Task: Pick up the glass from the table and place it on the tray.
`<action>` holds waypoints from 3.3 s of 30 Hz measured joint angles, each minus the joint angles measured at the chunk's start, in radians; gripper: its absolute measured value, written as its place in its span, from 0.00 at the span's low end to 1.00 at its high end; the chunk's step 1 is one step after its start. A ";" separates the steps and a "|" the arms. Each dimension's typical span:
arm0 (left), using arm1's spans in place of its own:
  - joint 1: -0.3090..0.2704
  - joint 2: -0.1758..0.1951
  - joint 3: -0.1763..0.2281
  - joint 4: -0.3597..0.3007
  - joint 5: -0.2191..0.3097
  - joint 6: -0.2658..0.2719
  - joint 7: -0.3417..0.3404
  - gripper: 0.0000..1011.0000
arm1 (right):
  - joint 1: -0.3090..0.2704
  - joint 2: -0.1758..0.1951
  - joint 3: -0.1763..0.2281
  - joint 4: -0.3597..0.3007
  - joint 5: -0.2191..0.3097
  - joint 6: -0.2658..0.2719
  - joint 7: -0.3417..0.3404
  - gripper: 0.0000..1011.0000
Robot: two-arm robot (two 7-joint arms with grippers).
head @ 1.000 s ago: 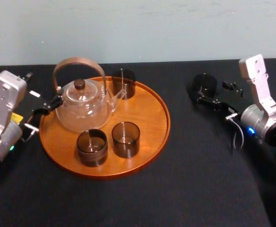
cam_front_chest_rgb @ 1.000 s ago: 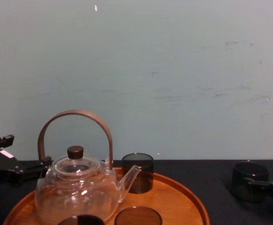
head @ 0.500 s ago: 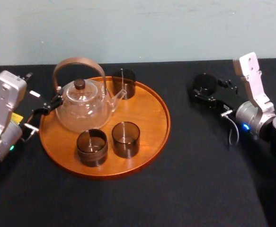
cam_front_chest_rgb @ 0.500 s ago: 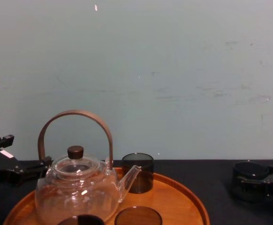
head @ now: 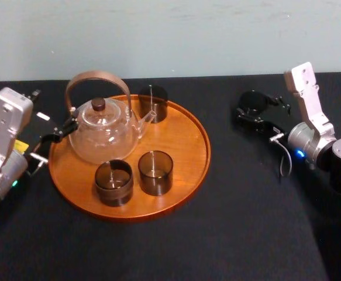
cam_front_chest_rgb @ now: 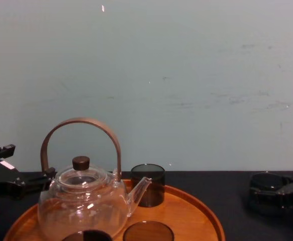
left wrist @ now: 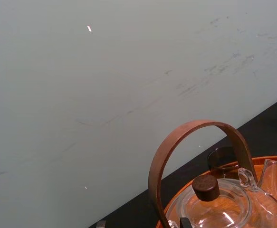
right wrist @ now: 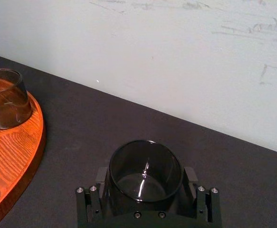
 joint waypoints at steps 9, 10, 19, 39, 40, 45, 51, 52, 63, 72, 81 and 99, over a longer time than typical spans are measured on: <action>0.000 0.000 0.000 0.000 0.000 0.000 0.000 1.00 | 0.014 -0.007 -0.005 0.019 -0.008 -0.004 0.000 0.99; 0.000 0.000 0.000 0.000 0.000 0.000 0.000 1.00 | 0.014 -0.007 -0.005 0.019 -0.008 -0.004 0.000 0.99; 0.000 0.000 0.000 0.000 0.000 0.000 0.000 1.00 | 0.013 -0.006 -0.004 0.018 -0.007 -0.004 0.000 0.99; 0.000 0.000 0.000 0.000 0.000 0.000 0.000 1.00 | 0.012 -0.005 -0.003 0.016 -0.005 -0.004 -0.001 0.90; 0.000 0.000 0.000 0.000 0.000 0.000 0.000 1.00 | 0.012 -0.005 -0.003 0.016 -0.005 -0.004 -0.001 0.90; 0.000 0.000 0.000 0.000 0.000 0.000 0.000 1.00 | 0.002 -0.002 -0.003 0.001 0.005 -0.004 0.021 0.90; 0.000 0.000 0.000 0.000 0.000 0.000 0.000 1.00 | -0.033 0.010 -0.017 -0.076 0.014 0.011 0.049 0.90; 0.000 0.000 0.000 0.000 0.000 0.000 0.000 1.00 | -0.038 0.012 -0.019 -0.086 0.015 0.014 0.051 0.90; 0.000 0.000 0.000 0.000 0.000 0.000 0.000 1.00 | -0.080 0.027 -0.061 -0.211 0.015 0.035 0.063 0.90; 0.000 0.000 0.000 0.000 0.000 0.000 0.000 1.00 | -0.079 0.024 -0.100 -0.239 0.012 0.035 0.076 0.90; 0.000 0.000 0.000 0.000 0.000 0.000 0.000 1.00 | -0.060 0.009 -0.132 -0.225 0.013 0.030 0.087 0.90; 0.000 0.000 0.000 0.000 0.000 0.000 0.000 1.00 | -0.027 -0.024 -0.186 -0.171 0.015 0.016 0.106 0.90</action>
